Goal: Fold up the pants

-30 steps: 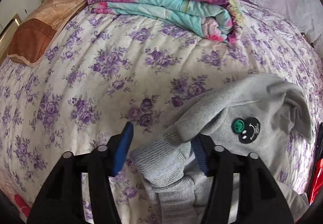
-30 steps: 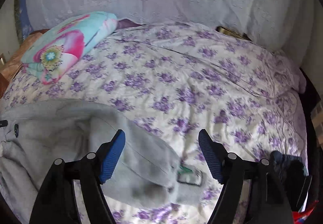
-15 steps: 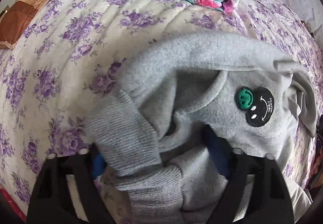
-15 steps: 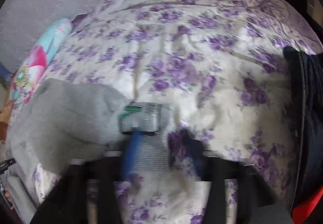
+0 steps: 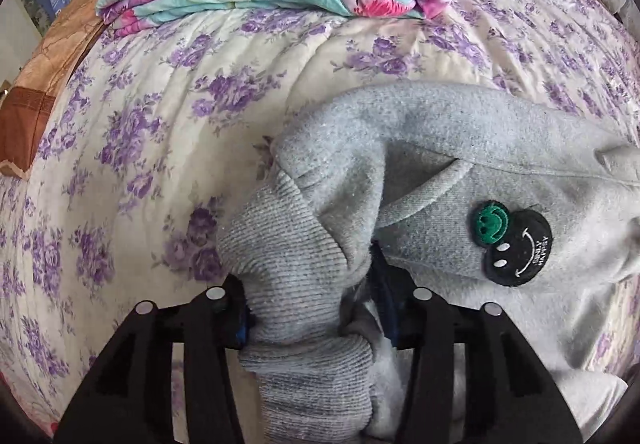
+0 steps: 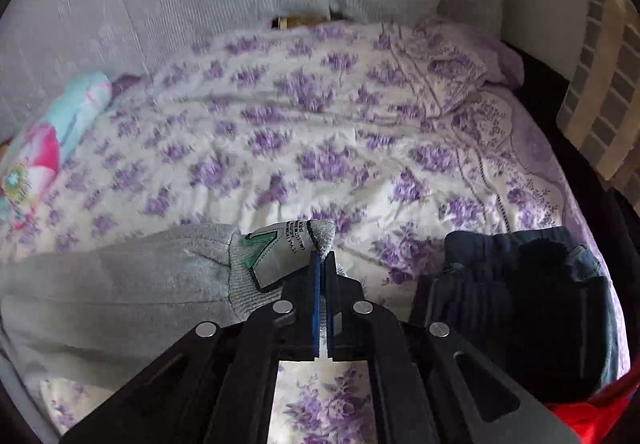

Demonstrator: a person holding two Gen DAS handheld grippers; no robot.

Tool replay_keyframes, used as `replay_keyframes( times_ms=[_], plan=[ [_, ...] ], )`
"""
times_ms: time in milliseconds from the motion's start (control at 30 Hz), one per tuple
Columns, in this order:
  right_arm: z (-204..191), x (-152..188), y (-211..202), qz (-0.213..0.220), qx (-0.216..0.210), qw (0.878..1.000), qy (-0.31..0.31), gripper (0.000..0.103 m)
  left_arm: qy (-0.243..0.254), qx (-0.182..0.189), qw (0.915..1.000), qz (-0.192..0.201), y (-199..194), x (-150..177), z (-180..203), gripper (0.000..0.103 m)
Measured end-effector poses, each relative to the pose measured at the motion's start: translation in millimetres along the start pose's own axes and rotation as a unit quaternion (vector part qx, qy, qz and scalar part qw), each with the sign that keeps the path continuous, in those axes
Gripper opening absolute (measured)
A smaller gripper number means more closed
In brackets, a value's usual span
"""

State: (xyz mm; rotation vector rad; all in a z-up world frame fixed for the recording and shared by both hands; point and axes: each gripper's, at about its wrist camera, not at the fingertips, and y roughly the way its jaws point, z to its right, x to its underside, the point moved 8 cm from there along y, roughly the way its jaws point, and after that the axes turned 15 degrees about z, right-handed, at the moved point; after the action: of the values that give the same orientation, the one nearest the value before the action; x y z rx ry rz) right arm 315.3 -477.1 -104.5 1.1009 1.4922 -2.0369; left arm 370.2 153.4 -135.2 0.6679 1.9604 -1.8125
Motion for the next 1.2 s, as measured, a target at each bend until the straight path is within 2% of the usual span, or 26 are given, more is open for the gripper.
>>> replay_keyframes(
  times_ms=[33, 67, 100, 133, 167, 200, 233, 267, 333, 400, 500, 567, 667, 733, 833, 867, 967, 1000, 1033, 1067, 1100, 1133, 1167, 1200],
  plan=[
    [-4.9, 15.1, 18.5, -0.023, 0.019, 0.999, -0.026, 0.003, 0.01, -0.009, 0.9999, 0.001, 1.1, -3.3, 0.4, 0.055],
    [-8.2, 24.3, 24.7, -0.027, 0.028, 0.999, -0.038, 0.004, 0.018, -0.019, 0.9997, -0.002, 0.9, -4.5, -0.9, 0.062],
    [-9.8, 23.2, 23.1, -0.011, 0.04, 0.998, -0.045, 0.006, 0.022, -0.031, 0.9993, -0.002, -1.3, -5.2, -4.3, 0.071],
    [-8.3, 17.5, 15.4, 0.011, 0.056, 0.997, -0.044, 0.009, 0.026, -0.036, 0.999, 0.0, -6.2, -5.3, -7.7, 0.072],
    [-6.1, 10.9, 3.8, 0.033, 0.058, 0.997, -0.027, 0.034, 0.025, -0.033, 0.9991, 0.003, -13.5, -4.3, -11.6, 0.072],
    [-3.7, 3.5, -11.4, 0.06, 0.054, 0.997, -0.008, 0.07, 0.024, -0.03, 0.9992, 0.006, -21.9, -2.7, -14.4, 0.071],
    [-1.4, -4.0, -28.6, 0.089, 0.057, 0.994, 0.001, 0.076, 0.02, -0.02, 0.9995, 0.009, -31.5, 0.1, -16.6, 0.071],
    [-0.6, -9.5, -44.0, 0.104, 0.056, 0.993, 0.002, 0.076, 0.017, -0.004, 0.9998, 0.011, -41.7, 3.7, -16.4, 0.071],
    [-11.5, -10.5, -67.3, 0.097, 0.014, 0.995, 0.006, 0.076, 0.03, 0.013, 0.9993, 0.02, -62.2, 11.2, -11.2, 0.071],
    [-27.6, -1.1, -93.0, 0.087, -0.044, 0.995, 0.014, 0.076, 0.043, 0.001, 0.9986, 0.031, -78.9, 21.1, -10.8, 0.071],
    [-42.9, 28.5, -142.3, 0.089, -0.111, 0.99, 0.018, 0.076, -0.011, 0.032, 0.9988, 0.036, -104.7, 40.4, -23.9, 0.071],
    [-42.4, 61.5, -176.5, 0.083, -0.142, 0.986, 0.025, 0.077, -0.052, 0.058, 0.9961, 0.04, -122.2, 55.4, -40.8, 0.071],
    [-30.8, 120.1, -208.2, 0.042, -0.194, 0.978, 0.061, 0.079, -0.102, 0.097, 0.9898, 0.02, -137.4, 92.6, -54.4, 0.071],
    [-26.2, 158.3, -223.4, 0.013, -0.229, 0.969, 0.086, 0.079, -0.127, 0.121, 0.9845, 0.002, -140.0, 119.2, -52.0, 0.071],
    [-35.5, 200.9, -242.7, -0.009, -0.282, 0.955, 0.087, 0.079, -0.156, 0.168, 0.973, -0.025, -132.3, 148.2, -29.1, 0.071],
    [-41.6, 211.0, -247.1, -0.014, -0.302, 0.949, 0.087, 0.079, -0.159, 0.184, 0.9696, -0.026, -128.2, 151.7, -17.9, 0.071],
    [-63.2, 229.7, -252.4, -0.026, -0.348, 0.932, 0.101, 0.079, -0.175, 0.197, 0.9646, -0.011, -112.5, 147.9, 6.3, 0.071],
    [-74.1, 234.0, -251.8, -0.035, -0.361, 0.926, 0.103, 0.077, -0.183, 0.2, 0.9625, 0.001, -109.5, 142.2, 10.3, 0.072],
    [-83.1, 236.9, -251.2, -0.041, -0.366, 0.925, 0.093, 0.068, -0.198, 0.206, 0.958, 0.011, -105.5, 135.9, 11.6, 0.072],
    [-91.7, 238.2, -249.5, -0.042, -0.357, 0.931, 0.069, 0.04, -0.219, 0.213, 0.952, 0.016, -102.4, 131.4, 11.4, 0.068],
    [-93.1, 233.2, -250.1, -0.029, -0.345, 0.936, 0.059, 0.025, -0.235, 0.22, 0.9466, 0.018, -100.6, 127.0, 11.8, 0.046],
    [-90.4, 221.8, -253.1, -0.013, -0.341, 0.938, 0.062, 0.014, -0.244, 0.219, 0.9445, 0.018, -100.4, 123.7, 11.4, 0.039],
    [-84.1, 204.7, -258.4, 0.013, -0.331, 0.941, 0.063, 0.012, -0.251, 0.217, 0.9433, 0.02, -102.6, 120.2, 9.8, 0.032],
    [-75.0, 180.9, -269.4, 0.06, -0.307, 0.948, 0.049, 0.012, -0.251, 0.215, 0.9433, 0.027, -108.0, 116.2, 7.6, 0.022]
  ],
)
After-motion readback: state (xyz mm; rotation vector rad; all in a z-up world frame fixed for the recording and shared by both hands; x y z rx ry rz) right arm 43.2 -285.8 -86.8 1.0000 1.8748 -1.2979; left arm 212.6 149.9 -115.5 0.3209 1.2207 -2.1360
